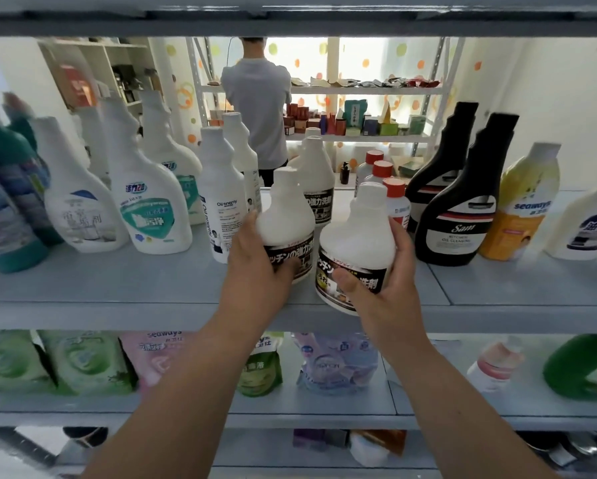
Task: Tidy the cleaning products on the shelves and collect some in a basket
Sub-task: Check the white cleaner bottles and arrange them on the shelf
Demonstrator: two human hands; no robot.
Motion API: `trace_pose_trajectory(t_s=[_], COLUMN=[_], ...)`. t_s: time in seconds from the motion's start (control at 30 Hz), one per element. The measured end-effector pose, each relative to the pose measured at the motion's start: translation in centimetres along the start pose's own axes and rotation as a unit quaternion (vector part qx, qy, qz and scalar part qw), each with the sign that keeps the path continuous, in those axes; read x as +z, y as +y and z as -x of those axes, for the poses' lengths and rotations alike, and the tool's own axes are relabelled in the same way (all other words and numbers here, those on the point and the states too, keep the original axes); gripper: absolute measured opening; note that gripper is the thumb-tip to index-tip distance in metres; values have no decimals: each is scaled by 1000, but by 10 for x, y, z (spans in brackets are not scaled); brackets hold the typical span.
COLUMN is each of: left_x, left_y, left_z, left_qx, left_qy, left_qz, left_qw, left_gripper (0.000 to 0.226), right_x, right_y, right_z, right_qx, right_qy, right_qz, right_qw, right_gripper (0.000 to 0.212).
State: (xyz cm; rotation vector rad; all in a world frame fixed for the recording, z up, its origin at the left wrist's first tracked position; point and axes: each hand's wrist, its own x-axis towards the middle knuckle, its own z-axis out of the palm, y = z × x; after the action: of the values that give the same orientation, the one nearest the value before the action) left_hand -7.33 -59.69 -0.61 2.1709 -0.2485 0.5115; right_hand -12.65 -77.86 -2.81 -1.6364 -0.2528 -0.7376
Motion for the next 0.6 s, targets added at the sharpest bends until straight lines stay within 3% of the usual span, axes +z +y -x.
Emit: trace_pose_trajectory(t_s=[0.37, 0.6], left_x=[-65, -78], left_y=[-52, -75], left_z=[11, -4], left_qx=[-7, 3], left_qy=[1, -32], left_qz=[32, 74], left_qw=[999, 997], left_gripper=[86, 80], right_x=[50, 77], right_y=[3, 14], right_z=[-24, -48], right_qx=[32, 73], right_qy=[-26, -108], right_qz=[131, 222], right_qw=[991, 966], right_gripper=[83, 97])
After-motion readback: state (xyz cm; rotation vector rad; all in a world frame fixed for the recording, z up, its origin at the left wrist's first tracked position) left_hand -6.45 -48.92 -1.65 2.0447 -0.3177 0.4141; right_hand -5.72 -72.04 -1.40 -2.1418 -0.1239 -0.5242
